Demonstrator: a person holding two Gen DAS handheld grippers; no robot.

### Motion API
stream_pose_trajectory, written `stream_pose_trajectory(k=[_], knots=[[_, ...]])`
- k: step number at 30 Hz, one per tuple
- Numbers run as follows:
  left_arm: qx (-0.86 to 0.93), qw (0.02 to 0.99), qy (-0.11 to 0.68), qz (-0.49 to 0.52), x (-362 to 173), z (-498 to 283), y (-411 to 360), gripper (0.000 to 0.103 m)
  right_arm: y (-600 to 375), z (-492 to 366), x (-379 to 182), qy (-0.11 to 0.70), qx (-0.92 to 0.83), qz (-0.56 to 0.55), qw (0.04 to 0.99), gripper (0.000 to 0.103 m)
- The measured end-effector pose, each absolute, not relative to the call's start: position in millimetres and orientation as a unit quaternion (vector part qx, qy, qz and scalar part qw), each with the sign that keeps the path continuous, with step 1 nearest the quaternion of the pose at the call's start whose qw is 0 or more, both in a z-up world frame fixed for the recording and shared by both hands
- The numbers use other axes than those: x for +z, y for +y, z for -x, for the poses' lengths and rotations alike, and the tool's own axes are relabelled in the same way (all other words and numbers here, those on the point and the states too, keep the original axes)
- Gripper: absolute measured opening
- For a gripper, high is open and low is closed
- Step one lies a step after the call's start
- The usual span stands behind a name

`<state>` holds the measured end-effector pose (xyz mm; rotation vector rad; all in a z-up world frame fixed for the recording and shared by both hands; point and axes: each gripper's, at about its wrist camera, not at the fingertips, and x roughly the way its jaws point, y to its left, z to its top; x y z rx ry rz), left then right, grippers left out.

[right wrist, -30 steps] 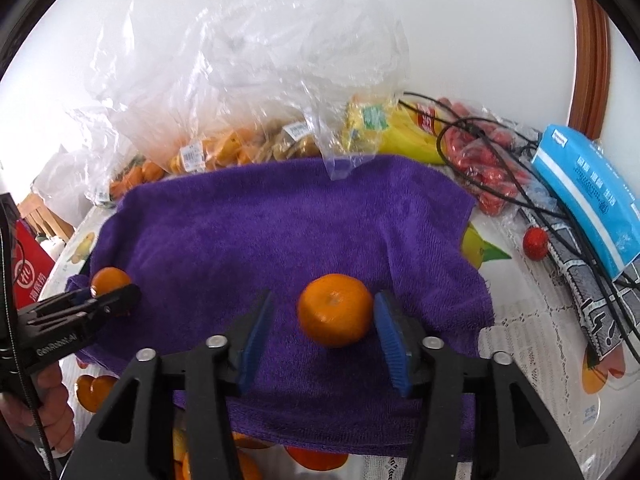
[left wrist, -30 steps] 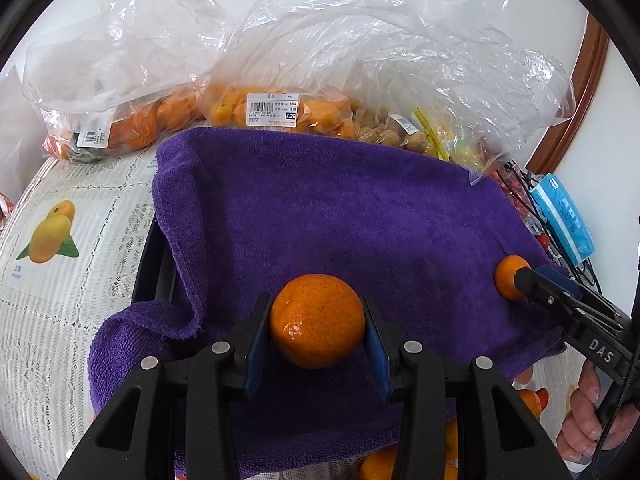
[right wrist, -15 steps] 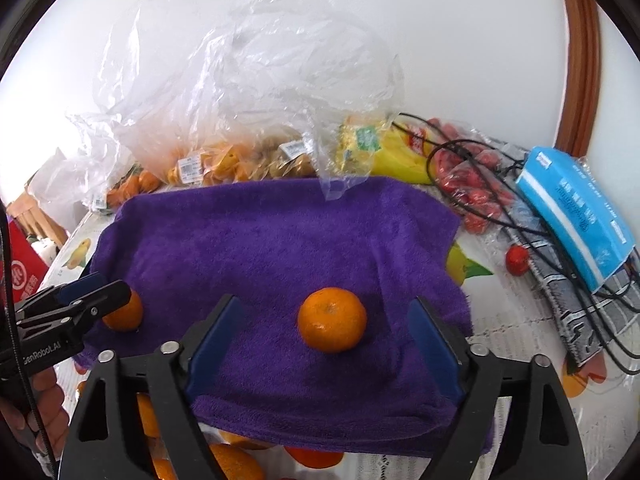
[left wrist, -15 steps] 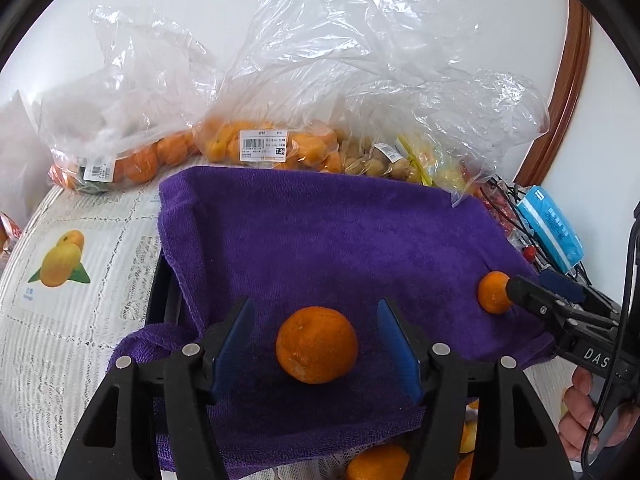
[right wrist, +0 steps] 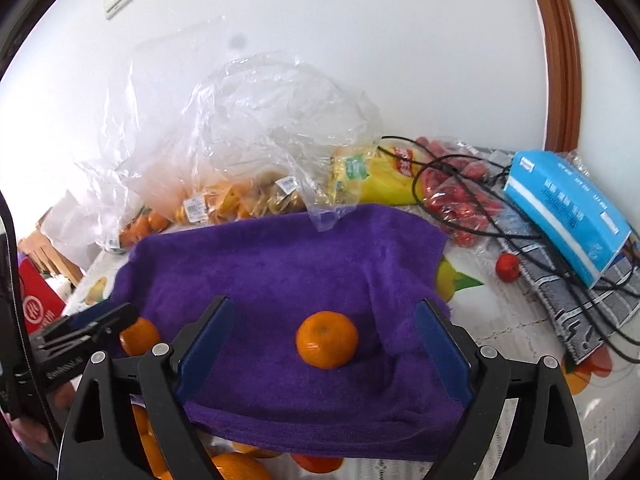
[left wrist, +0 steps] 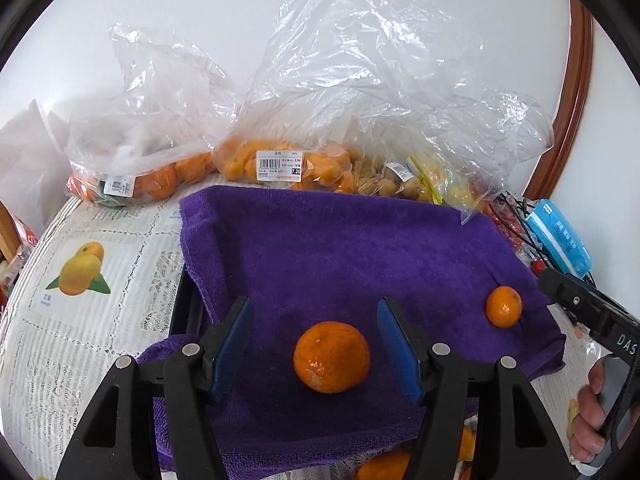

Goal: Organize fruits
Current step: 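Lift both open tools away from the towel back toward the fruit row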

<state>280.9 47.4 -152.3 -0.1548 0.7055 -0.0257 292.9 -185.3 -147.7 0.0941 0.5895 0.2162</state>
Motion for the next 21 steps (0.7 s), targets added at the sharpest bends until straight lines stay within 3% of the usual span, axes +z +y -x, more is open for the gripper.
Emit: stream_pose_trajectory(k=[10, 21], knots=[[-0.012, 0.938, 0.339, 0.076, -145, -277, 45, 0.06, -176, -276, -136, 0.268, 0.099, -0.019, 0.958, 0.091], [-0.046, 0.944, 0.32, 0.072, -114, -256, 33, 0.06, -171, -224, -115, 0.275, 0.077, 0.0, 0.958, 0.083]])
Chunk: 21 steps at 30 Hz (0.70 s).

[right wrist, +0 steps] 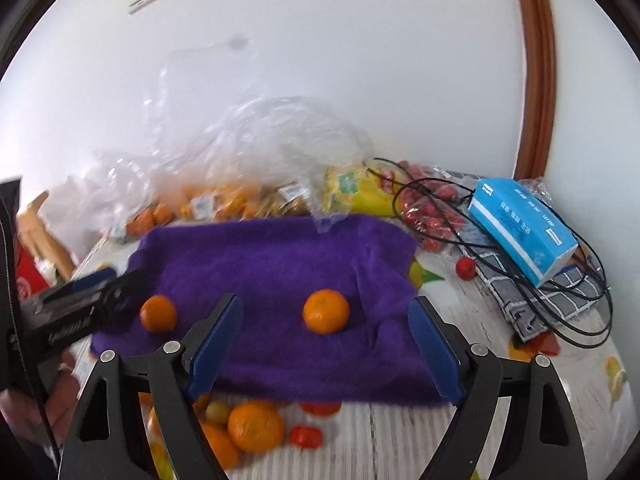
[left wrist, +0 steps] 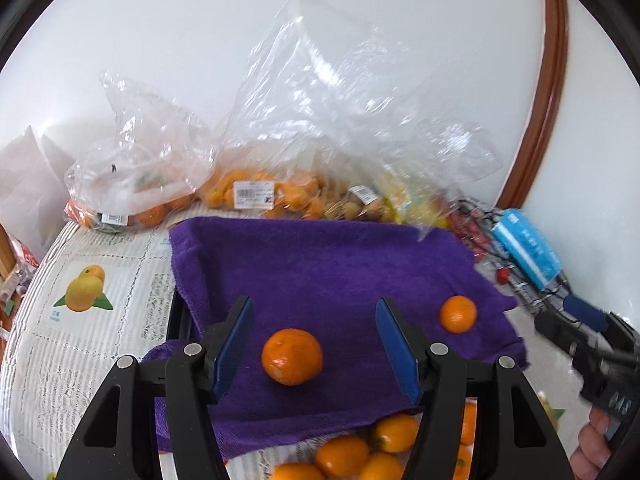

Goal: Organize fruits
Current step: 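Lift both open tools away from the towel back toward the fruit row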

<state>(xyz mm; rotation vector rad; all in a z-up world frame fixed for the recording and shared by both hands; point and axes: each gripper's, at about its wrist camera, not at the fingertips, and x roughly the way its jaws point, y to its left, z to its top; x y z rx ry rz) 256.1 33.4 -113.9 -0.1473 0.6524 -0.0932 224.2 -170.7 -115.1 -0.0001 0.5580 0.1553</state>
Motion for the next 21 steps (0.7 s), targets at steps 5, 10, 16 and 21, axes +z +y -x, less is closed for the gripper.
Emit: stream_pose_trajectory(k=[5, 10, 16, 21], knots=[[-0.05, 0.947, 0.311, 0.068, -97, -231, 29, 0.06, -165, -187, -105, 0.278, 0.055, 0.037, 0.958, 0.08], [-0.043, 0.946, 0.316, 0.058, -90, -200, 30, 0.06, -168, -149, -102, 0.269, 0.055, 0.012, 0.962, 0.078], [-0.031, 0.948, 0.312, 0.051, -78, -152, 38, 0.06, -171, -114, -100, 0.263, 0.055, -0.015, 0.963, 0.078], [-0.015, 0.947, 0.314, 0.063, -68, -117, 45, 0.059, -176, -86, -95, 0.264, 0.059, -0.02, 0.962, 0.075]])
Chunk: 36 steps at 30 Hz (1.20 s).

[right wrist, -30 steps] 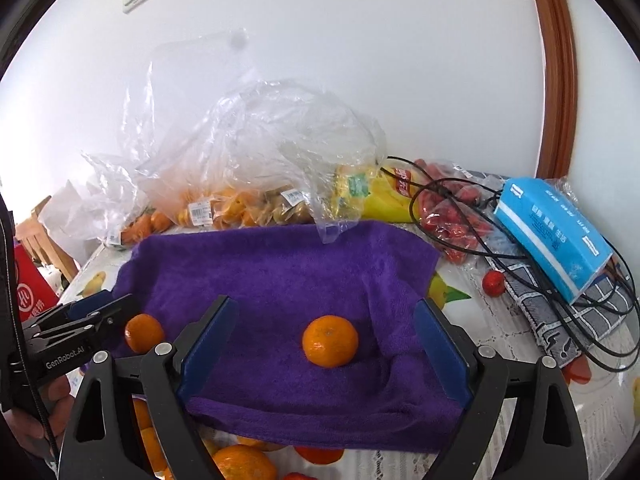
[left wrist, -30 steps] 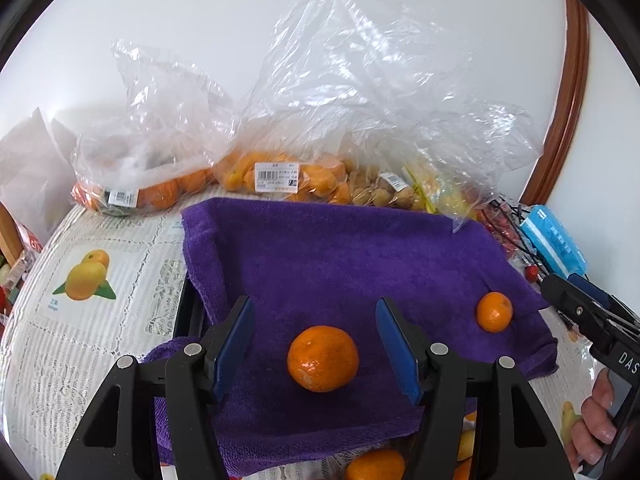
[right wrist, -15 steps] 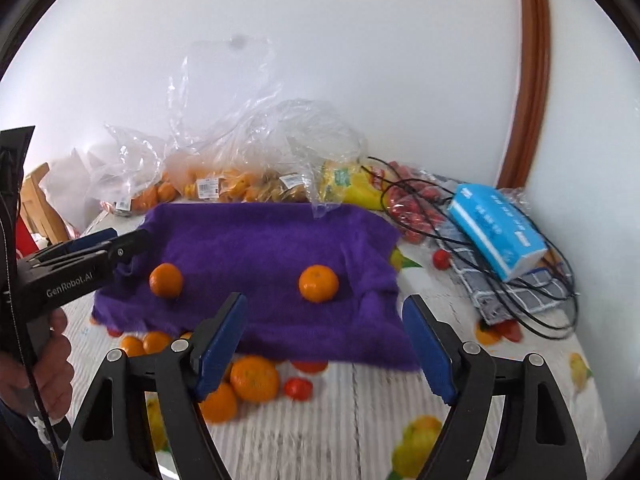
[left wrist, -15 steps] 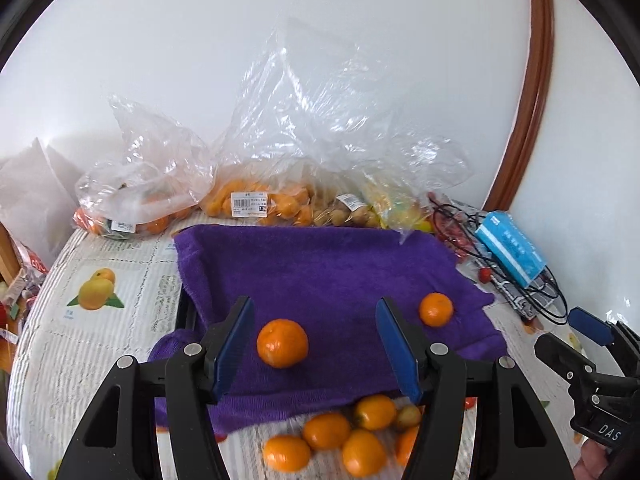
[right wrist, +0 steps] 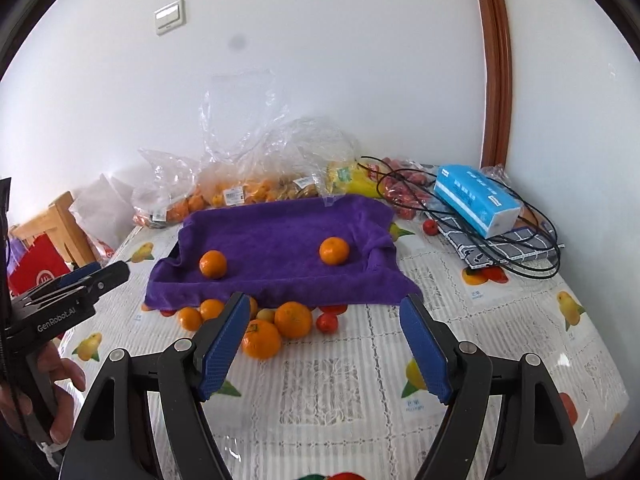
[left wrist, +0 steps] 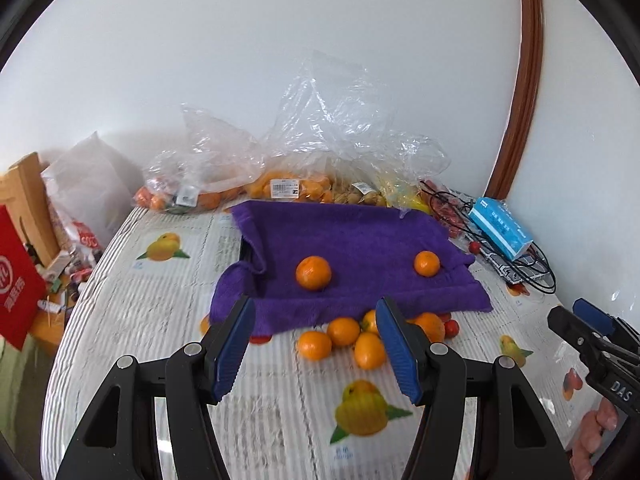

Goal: Organize fruits
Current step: 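Lift both open tools away from the towel back toward the fruit row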

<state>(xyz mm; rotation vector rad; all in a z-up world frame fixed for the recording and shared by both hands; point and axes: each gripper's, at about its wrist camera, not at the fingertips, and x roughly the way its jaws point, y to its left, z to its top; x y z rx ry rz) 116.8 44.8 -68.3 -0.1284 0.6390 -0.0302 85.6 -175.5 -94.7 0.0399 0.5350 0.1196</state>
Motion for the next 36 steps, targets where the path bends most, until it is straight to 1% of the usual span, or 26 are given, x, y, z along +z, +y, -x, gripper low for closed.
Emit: stream_pose_trajectory(k=[2, 8, 15, 23, 29, 31, 33, 35, 36], knots=[[-0.022, 0.947, 0.312, 0.069, -65, -102, 45, 0.059, -176, -78, -93, 0.268, 0.052, -0.017, 0.962, 0.071], [-0.019, 0.95, 0.303, 0.07, -54, -70, 42, 0.059, -180, -49, -89, 0.277, 0.068, -0.024, 0.958, 0.07], [-0.002, 0.948, 0.314, 0.057, -49, -60, 41, 0.059, -184, -30, -81, 0.27, 0.078, -0.021, 0.959, 0.07], [0.022, 0.942, 0.325, 0.082, -44, -72, 44, 0.06, -188, -45, -75, 0.281, 0.105, -0.018, 0.954, 0.07], [0.047, 0.937, 0.335, 0.09, -49, -85, 44, 0.06, -193, -72, -87, 0.304, 0.122, -0.007, 0.945, 0.07], [0.055, 0.934, 0.338, 0.099, -52, -88, 48, 0.06, -194, -83, -93, 0.313, 0.124, -0.008, 0.942, 0.066], [0.059, 0.931, 0.344, 0.106, -56, -92, 52, 0.06, -195, -93, -99, 0.32, 0.129, -0.009, 0.938, 0.058], [0.065, 0.929, 0.349, 0.106, -61, -96, 55, 0.06, -195, -100, -105, 0.322, 0.134, -0.006, 0.937, 0.056], [0.069, 0.928, 0.351, 0.105, -64, -99, 57, 0.06, -195, -104, -109, 0.323, 0.135, -0.004, 0.937, 0.052]])
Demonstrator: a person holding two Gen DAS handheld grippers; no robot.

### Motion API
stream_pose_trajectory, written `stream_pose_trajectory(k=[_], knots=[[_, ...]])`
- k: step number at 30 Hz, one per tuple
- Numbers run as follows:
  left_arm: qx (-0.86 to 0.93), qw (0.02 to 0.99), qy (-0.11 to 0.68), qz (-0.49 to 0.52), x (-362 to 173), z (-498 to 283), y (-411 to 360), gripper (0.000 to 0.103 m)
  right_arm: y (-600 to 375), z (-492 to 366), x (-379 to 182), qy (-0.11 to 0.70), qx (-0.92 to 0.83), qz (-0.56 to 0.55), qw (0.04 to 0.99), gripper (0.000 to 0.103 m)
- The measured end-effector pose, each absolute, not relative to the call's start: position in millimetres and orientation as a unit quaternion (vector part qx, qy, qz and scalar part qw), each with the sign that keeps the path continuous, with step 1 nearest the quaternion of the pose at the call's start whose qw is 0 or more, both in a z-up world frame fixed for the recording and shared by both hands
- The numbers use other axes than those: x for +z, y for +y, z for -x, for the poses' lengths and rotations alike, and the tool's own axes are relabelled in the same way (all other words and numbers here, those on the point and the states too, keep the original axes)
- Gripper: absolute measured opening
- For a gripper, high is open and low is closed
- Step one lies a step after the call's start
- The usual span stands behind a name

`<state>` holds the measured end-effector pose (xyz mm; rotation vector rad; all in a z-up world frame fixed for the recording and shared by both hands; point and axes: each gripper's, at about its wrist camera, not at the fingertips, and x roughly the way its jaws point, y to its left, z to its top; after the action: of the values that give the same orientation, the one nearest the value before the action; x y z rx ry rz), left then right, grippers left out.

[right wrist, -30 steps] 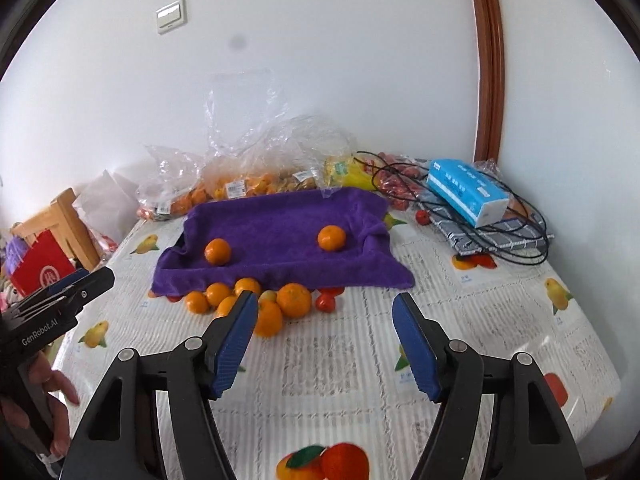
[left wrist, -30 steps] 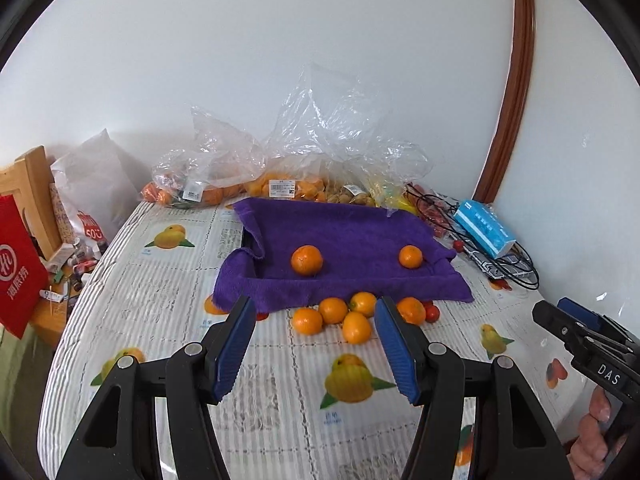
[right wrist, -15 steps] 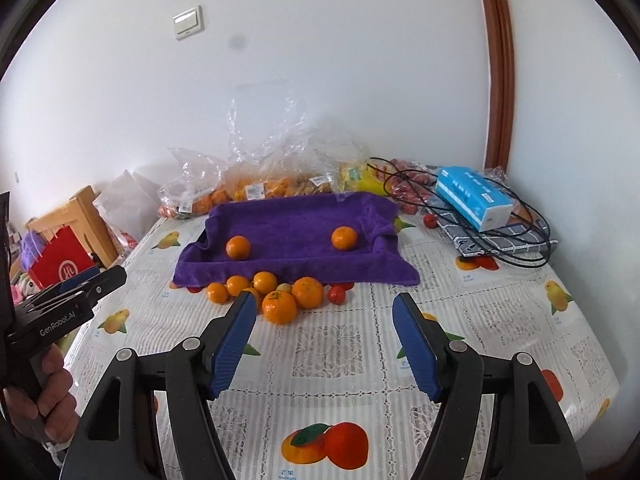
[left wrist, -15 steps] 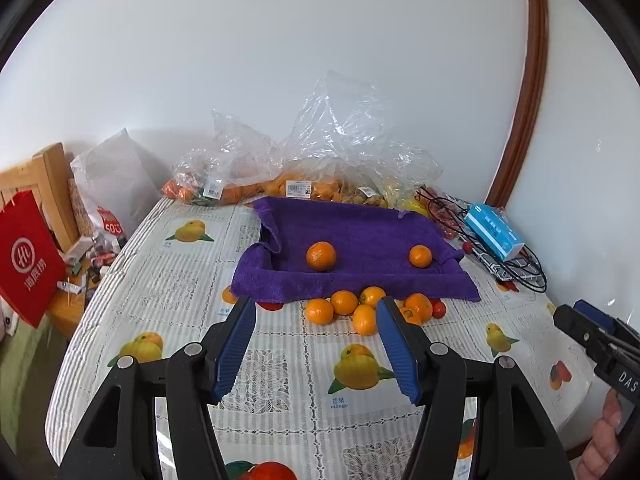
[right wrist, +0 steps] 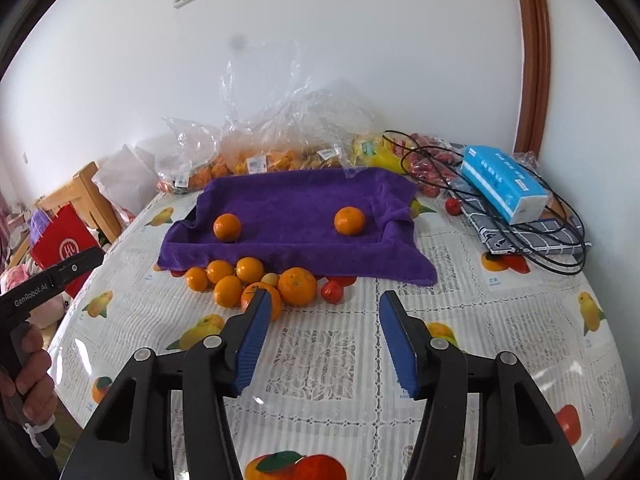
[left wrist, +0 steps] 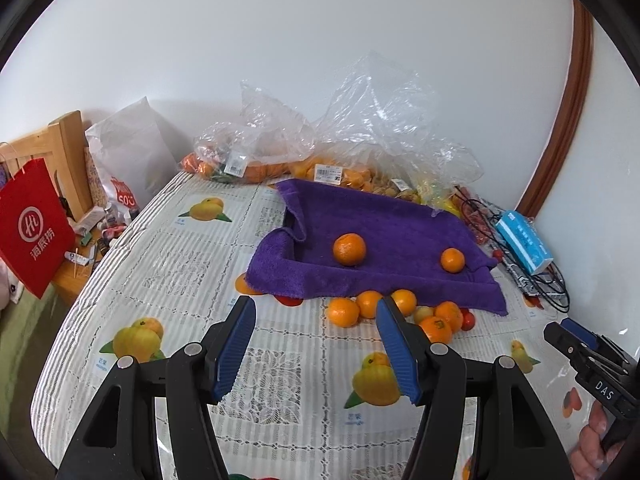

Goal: Organize fruits
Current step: 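Lift both open tools away from the towel back toward the fruit row, then grasp a red tomato with the right tool while the left tool grasps an orange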

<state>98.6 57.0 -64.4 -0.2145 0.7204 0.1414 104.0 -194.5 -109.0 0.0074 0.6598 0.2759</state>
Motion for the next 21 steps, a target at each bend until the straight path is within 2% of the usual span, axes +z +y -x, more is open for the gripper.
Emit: stream_pose_trajectory(k=[8, 11, 21], knots=[[0.062, 0.918, 0.377, 0.105, -92, -125, 67, 0.06, -190, -135, -145, 0.346, 0.129, -0.001, 0.93, 0.038], [0.052, 0.911, 0.395, 0.106, -107, -140, 72, 0.06, -189, -152, -160, 0.364, 0.122, -0.01, 0.923, 0.028], [0.033, 0.899, 0.416, 0.131, -137, -167, 91, 0.06, -174, -200, -184, 0.392, 0.116, -0.026, 0.912, 0.028]])
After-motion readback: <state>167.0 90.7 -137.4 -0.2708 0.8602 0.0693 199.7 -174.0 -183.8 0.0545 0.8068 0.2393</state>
